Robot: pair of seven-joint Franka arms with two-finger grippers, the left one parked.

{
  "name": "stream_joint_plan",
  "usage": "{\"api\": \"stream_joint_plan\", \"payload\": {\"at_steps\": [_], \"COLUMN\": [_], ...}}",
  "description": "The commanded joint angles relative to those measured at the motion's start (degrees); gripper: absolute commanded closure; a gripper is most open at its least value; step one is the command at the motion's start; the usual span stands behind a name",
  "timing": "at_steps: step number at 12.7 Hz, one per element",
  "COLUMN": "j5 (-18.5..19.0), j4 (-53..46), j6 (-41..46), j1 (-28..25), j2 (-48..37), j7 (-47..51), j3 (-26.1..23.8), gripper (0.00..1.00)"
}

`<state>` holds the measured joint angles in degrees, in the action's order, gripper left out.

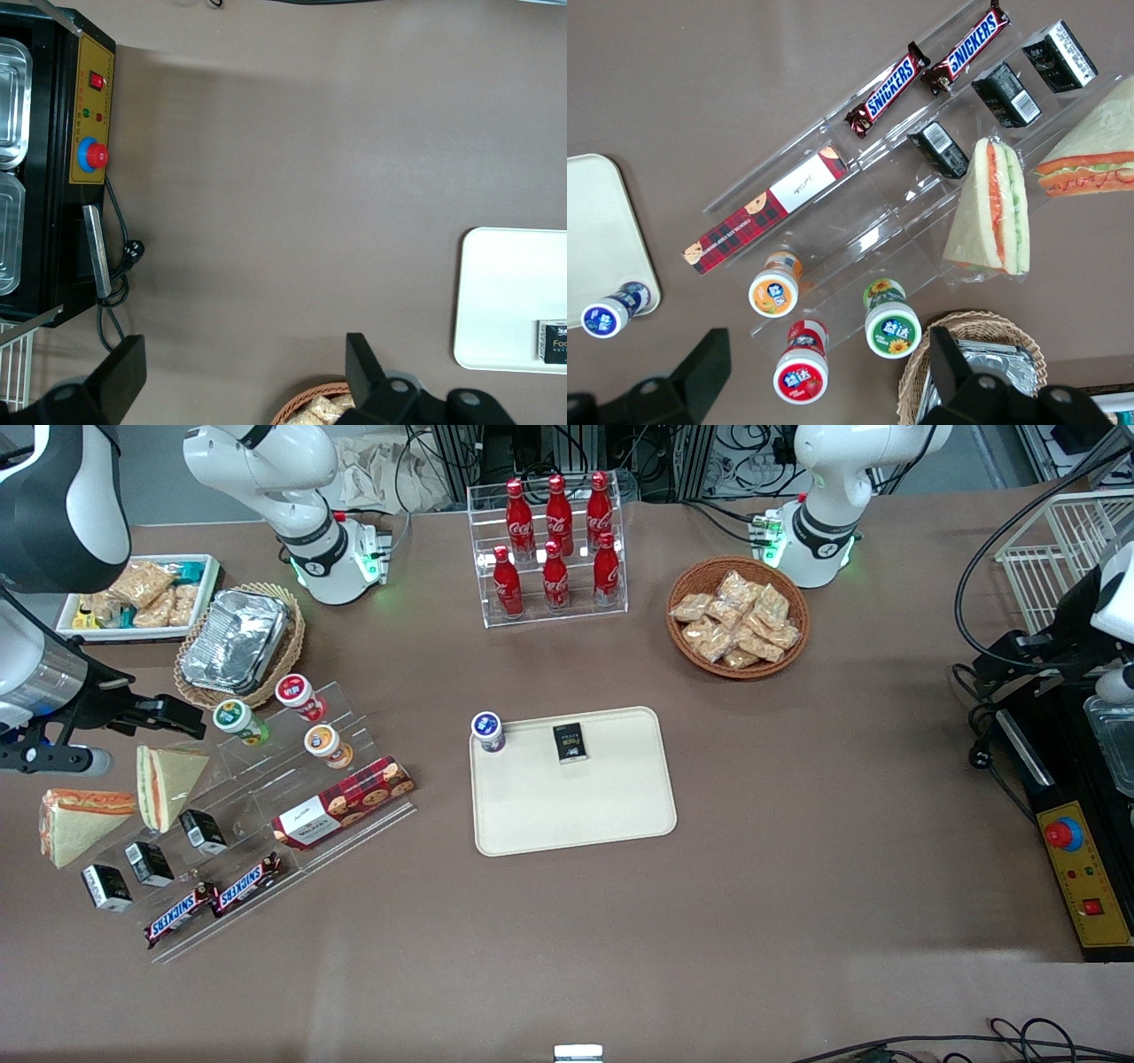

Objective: Place sandwich on tray
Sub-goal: 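Move the right gripper down toward the wrapped sandwiches on the acrylic stand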

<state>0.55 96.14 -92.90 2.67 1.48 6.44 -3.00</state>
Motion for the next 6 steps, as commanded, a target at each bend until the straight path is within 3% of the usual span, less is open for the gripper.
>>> {"api": "stream_joint_plan", "payload": {"at_steps": [1, 6], "j5": [-0.55, -0.03], "j4": [-0.08, -1.21], "j6": [0.96, -1.66], "j1": [0.14, 0.76], "j2": [-0.59, -0.42], "j7": [0.32, 9.26], "j3": [0.01, 1.24], "gripper": [0.00, 0.00]}}
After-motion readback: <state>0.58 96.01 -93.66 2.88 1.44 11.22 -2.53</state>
